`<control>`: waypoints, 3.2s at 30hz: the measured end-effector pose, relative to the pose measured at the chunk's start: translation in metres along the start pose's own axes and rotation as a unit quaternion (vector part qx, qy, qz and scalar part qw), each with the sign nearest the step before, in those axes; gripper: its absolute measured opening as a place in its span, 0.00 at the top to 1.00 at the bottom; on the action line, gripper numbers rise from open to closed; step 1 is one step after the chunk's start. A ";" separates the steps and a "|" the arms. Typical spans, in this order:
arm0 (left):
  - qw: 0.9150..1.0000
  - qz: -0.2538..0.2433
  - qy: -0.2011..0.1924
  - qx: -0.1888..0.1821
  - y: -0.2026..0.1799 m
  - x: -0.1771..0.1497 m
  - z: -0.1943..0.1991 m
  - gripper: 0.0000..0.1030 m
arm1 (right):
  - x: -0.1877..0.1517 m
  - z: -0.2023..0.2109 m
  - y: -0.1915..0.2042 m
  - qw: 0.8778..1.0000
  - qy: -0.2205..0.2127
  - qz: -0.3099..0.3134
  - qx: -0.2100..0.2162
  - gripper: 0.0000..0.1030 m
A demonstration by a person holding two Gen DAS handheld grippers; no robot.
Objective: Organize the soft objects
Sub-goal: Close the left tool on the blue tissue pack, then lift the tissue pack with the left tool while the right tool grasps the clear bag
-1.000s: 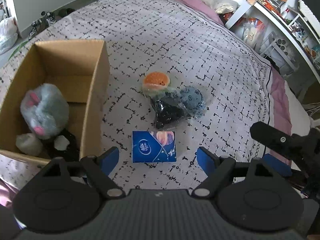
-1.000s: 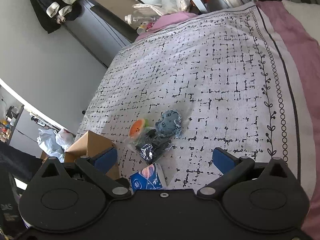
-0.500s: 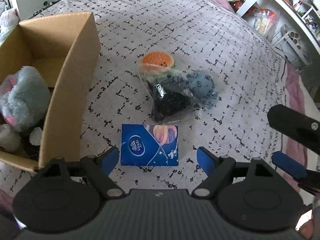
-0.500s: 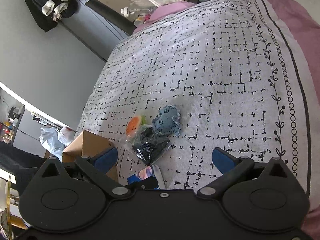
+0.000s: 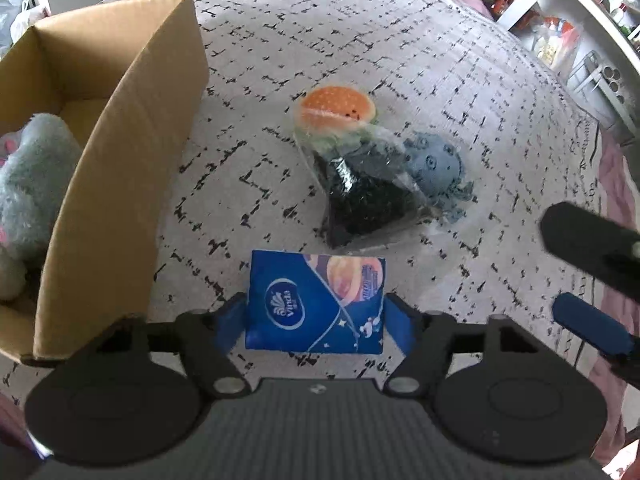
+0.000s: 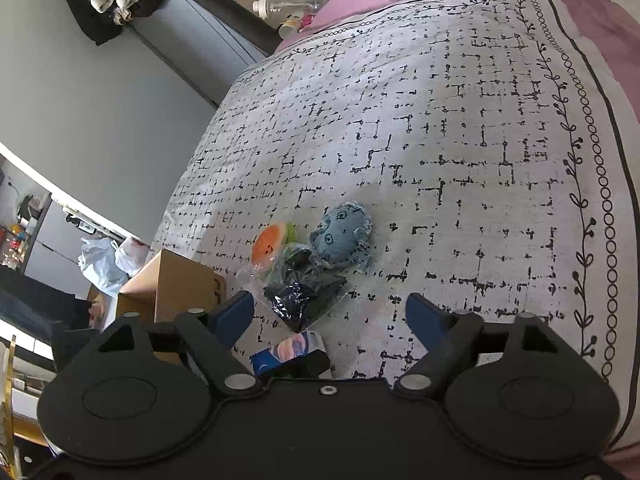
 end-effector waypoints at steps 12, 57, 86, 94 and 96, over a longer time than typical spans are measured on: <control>0.999 0.019 -0.037 -0.034 0.006 0.027 0.027 0.32 | 0.002 -0.019 0.006 1.000 0.007 -0.012 0.008 0.30; 0.998 0.061 -0.005 -0.030 0.011 0.030 0.001 0.32 | -0.008 -0.076 0.021 0.998 0.059 0.017 -0.004 0.99; 0.996 0.037 -0.052 -0.057 0.012 0.050 0.079 0.32 | 0.002 -0.023 0.005 0.999 0.014 -0.016 -0.046 0.48; 0.996 0.049 -0.059 -0.054 0.024 0.061 0.081 0.32 | -0.012 -0.051 -0.007 0.995 0.039 -0.027 -0.085 0.20; 0.995 0.049 -0.061 -0.054 0.026 0.063 0.083 0.32 | -0.016 -0.056 -0.010 0.994 0.046 -0.027 -0.094 0.20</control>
Point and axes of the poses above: each gripper's, at about its wrist camera, not at the fingertips, and z roughly against the way its jaws point, y to its left, x to its top, the point moved 8 cm from there along -z, roughly the way its jaws point, and after that the axes turned 11 degrees about -y, right-handed, at the moved point
